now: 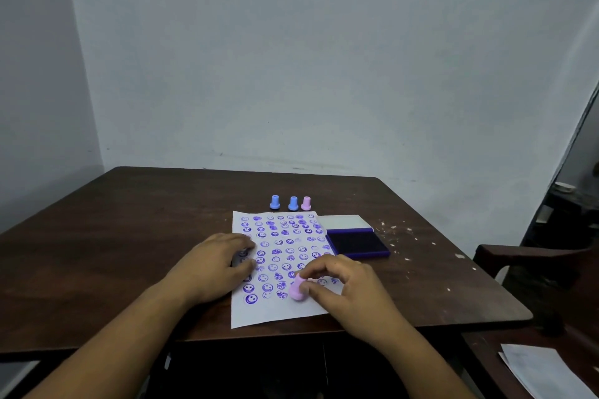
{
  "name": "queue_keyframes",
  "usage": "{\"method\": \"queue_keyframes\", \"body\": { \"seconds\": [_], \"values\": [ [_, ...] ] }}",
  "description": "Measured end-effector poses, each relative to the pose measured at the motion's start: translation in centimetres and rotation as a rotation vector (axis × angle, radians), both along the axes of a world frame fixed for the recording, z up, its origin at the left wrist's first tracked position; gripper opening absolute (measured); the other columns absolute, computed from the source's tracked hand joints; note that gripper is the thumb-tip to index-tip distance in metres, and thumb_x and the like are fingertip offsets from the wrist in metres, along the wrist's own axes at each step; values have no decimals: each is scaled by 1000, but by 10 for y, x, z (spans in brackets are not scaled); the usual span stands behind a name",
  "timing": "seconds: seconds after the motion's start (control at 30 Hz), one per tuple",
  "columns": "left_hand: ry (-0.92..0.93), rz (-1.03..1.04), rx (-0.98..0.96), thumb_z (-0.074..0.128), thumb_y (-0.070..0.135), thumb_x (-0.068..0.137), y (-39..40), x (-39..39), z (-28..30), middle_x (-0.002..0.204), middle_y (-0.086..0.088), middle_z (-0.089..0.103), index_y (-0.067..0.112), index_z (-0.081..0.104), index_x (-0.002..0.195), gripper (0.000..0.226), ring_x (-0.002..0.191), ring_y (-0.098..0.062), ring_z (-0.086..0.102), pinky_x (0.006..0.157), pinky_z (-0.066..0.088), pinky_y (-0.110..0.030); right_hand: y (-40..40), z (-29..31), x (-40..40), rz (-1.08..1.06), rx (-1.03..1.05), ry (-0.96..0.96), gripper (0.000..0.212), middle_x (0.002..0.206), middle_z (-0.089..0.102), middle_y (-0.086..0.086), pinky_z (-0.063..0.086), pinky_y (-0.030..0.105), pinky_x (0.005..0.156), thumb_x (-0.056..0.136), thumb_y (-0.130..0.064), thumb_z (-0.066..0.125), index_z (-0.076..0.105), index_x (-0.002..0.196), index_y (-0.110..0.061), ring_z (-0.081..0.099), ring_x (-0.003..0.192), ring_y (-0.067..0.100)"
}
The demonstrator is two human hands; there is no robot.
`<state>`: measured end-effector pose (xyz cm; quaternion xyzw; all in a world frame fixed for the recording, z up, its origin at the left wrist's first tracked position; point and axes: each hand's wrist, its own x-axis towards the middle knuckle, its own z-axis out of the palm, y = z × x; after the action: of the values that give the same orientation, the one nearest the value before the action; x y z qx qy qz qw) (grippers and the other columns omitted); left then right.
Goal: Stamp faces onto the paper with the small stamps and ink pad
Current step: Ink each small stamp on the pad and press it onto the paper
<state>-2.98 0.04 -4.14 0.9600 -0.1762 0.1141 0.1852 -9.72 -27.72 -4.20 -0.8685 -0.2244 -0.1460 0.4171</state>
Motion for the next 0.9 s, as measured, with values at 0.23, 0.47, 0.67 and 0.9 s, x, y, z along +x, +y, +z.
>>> {"method": "queue_keyframes", "body": {
  "seconds": [0.23, 0.47, 0.67, 0.9],
  "values": [
    [-5, 1, -6, 54, 52, 95, 1, 0, -1, 149, 16, 49, 32, 54, 141, 50, 137, -5, 38, 107, 32, -22, 3, -7, 5, -26, -133, -76, 17, 107, 75, -27, 45, 28, 101, 88, -51, 73, 77, 101, -41, 65, 110, 2],
    [2, -2, 0, 53, 53, 95, 1, 0, -1, 150, 16, 49, 32, 54, 142, 51, 138, -6, 38, 110, 33, -26, 4, -8, 6, -20, -149, -108, 23, 108, 74, -31, 47, 36, 102, 87, -55, 69, 77, 101, -38, 64, 111, 4],
    [-2, -6, 7, 52, 53, 95, 0, -1, 0, 150, 16, 48, 32, 53, 142, 51, 138, -6, 38, 110, 33, -25, 4, -7, 7, -19, -140, -96, 23, 108, 74, -30, 49, 39, 102, 87, -54, 68, 78, 100, -38, 64, 111, 3],
    [0, -9, 6, 52, 53, 95, 1, 0, -1, 150, 16, 48, 32, 53, 142, 52, 137, -6, 39, 109, 33, -25, 4, -9, 7, -18, -129, -91, 25, 106, 76, -26, 49, 37, 101, 86, -56, 69, 77, 100, -38, 64, 110, 4]
  ]
}}
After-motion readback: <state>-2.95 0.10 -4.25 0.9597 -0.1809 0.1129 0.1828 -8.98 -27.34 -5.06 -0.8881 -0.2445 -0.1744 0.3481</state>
